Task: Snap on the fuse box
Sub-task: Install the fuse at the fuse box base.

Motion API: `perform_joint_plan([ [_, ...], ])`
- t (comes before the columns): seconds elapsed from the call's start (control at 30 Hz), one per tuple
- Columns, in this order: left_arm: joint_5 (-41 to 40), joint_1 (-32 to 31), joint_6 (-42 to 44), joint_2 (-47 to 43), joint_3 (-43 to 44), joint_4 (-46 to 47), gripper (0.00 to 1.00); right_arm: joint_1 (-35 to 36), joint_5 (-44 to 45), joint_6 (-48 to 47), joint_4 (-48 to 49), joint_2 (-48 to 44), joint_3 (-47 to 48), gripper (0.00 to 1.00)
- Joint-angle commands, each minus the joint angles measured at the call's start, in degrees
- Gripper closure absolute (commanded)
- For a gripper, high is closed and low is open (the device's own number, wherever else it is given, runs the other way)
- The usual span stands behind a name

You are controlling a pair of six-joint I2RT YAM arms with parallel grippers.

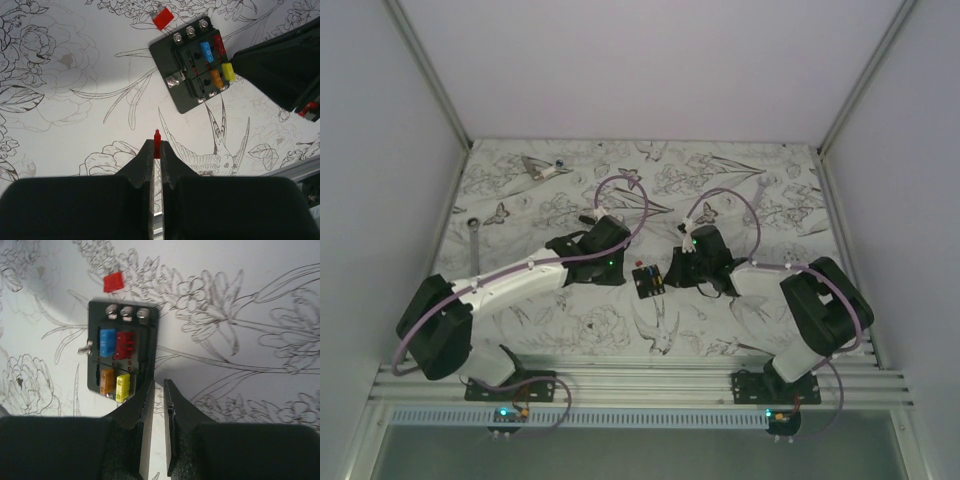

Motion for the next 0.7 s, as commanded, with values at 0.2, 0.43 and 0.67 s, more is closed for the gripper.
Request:
perform_joint_plan([
  [0.2,-1.71,-0.28,-0.24,2.25,2.62,-1.99,1.00,5.87,-1.18,4.90,2.78,-2.04,-2.17,0.82],
  [0.43,1.46,-0.46,5.13,9.73,8.77,-2.33,1.00,4.70,8.79,2.30,-1.26,-8.11,-3.14,0.75],
  [0.67,5.52,-0.32,11.23,16.09,14.64,-2.74,1.00,3.02,7.21,2.32,1.79,-4.49,-1.28,0.76],
])
